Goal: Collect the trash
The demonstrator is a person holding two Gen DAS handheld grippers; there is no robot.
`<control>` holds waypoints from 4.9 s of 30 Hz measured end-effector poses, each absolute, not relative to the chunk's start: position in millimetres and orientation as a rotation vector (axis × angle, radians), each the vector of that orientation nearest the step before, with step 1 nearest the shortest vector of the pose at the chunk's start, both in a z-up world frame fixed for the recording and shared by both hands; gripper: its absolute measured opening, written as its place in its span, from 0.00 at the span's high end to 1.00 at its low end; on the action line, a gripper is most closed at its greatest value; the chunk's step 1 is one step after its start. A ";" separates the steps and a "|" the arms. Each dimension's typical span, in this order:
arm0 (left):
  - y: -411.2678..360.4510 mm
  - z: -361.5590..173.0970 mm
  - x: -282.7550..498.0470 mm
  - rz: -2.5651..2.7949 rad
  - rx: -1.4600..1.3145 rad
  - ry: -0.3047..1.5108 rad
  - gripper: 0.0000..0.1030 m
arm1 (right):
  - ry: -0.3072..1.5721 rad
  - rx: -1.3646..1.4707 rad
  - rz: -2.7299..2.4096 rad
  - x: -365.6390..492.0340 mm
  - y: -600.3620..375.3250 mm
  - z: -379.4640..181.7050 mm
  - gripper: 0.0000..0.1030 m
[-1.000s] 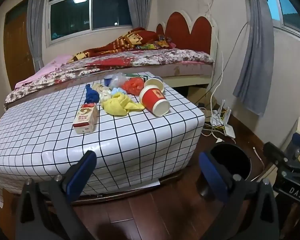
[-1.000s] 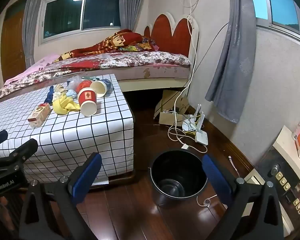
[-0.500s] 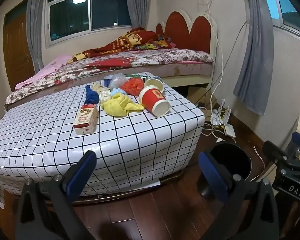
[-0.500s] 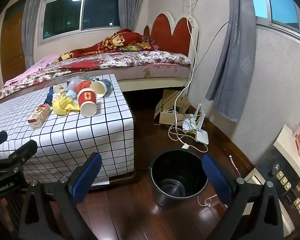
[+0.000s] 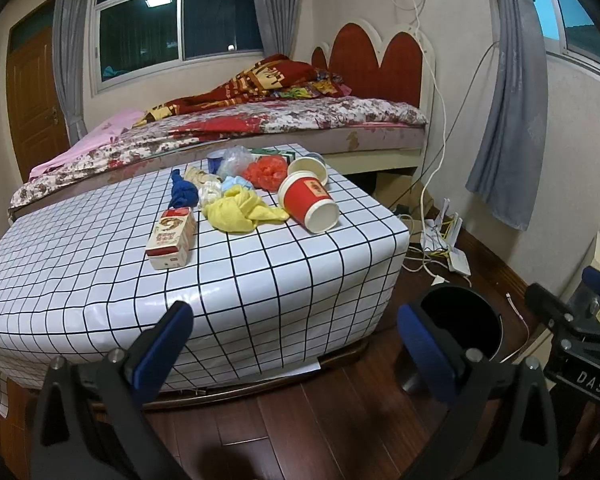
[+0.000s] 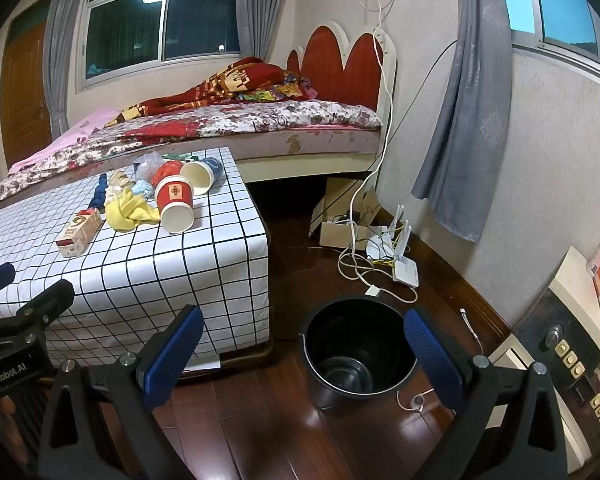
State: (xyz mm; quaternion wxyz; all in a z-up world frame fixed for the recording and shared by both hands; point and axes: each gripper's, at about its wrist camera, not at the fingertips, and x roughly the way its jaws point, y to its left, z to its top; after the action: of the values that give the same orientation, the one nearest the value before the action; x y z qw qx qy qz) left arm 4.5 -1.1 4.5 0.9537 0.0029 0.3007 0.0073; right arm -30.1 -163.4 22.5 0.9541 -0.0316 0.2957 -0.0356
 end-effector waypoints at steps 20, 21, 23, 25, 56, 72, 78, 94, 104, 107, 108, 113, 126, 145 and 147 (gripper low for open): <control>1.3 -0.9 -1.1 0.014 -0.002 0.615 0.01 | 0.604 -0.047 -0.067 -31.7 -163.6 19.9 0.01; 1.3 -1.2 -1.3 0.015 -0.002 0.615 0.01 | 0.604 -0.048 -0.068 -31.4 -164.0 19.9 0.01; 1.3 -1.4 -1.7 0.014 -0.001 0.615 0.01 | 0.603 -0.046 -0.068 -32.0 -163.9 19.8 0.01; 1.0 -2.4 -1.3 0.015 -0.003 0.614 0.01 | 0.604 -0.046 -0.068 -31.6 -164.1 19.7 0.01; -0.3 -5.4 -4.4 0.012 -0.003 0.617 0.01 | 0.603 -0.042 -0.060 -32.8 -162.0 19.3 0.01; 20.9 -9.5 9.2 0.038 -0.012 0.610 0.00 | 0.613 -0.024 0.115 -14.6 -151.0 14.9 0.01; 71.0 -21.8 36.8 0.115 -0.055 0.651 0.00 | 0.645 -0.103 0.216 24.6 -119.8 5.4 0.01; 156.2 -50.2 126.5 0.266 -0.132 0.650 0.05 | 0.661 -0.149 0.363 176.0 -29.0 -23.0 0.18; 163.8 -70.2 163.6 0.249 -0.143 0.709 0.21 | 0.736 -0.147 0.356 224.7 -20.6 -44.5 0.26; 164.5 -72.9 166.3 0.231 -0.149 0.716 0.35 | 0.752 -0.156 0.376 232.5 -19.4 -49.4 0.41; 165.1 -74.4 167.4 0.202 -0.159 0.722 0.48 | 0.745 -0.159 0.381 232.5 -19.9 -49.2 0.43; 161.3 -64.7 155.6 0.170 -0.173 0.668 0.50 | 0.697 -0.168 0.396 221.3 -25.9 -40.6 0.46; 69.8 -19.5 121.0 -0.030 -0.081 0.545 0.50 | 0.551 -0.078 0.320 145.7 -124.2 0.2 0.46; -132.8 -58.5 119.1 -0.555 0.104 0.670 0.50 | 0.681 -0.030 0.055 83.3 -303.7 -52.7 0.46; -144.6 -70.3 121.4 -0.578 0.119 0.701 0.50 | 0.707 -0.025 0.053 84.1 -315.2 -63.4 0.46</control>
State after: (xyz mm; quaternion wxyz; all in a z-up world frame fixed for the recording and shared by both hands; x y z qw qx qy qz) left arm 121.4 -144.6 -70.3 0.8969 0.0575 0.3385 -0.2788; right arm 84.1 -315.2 -63.4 0.9377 -0.0123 0.3463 0.0260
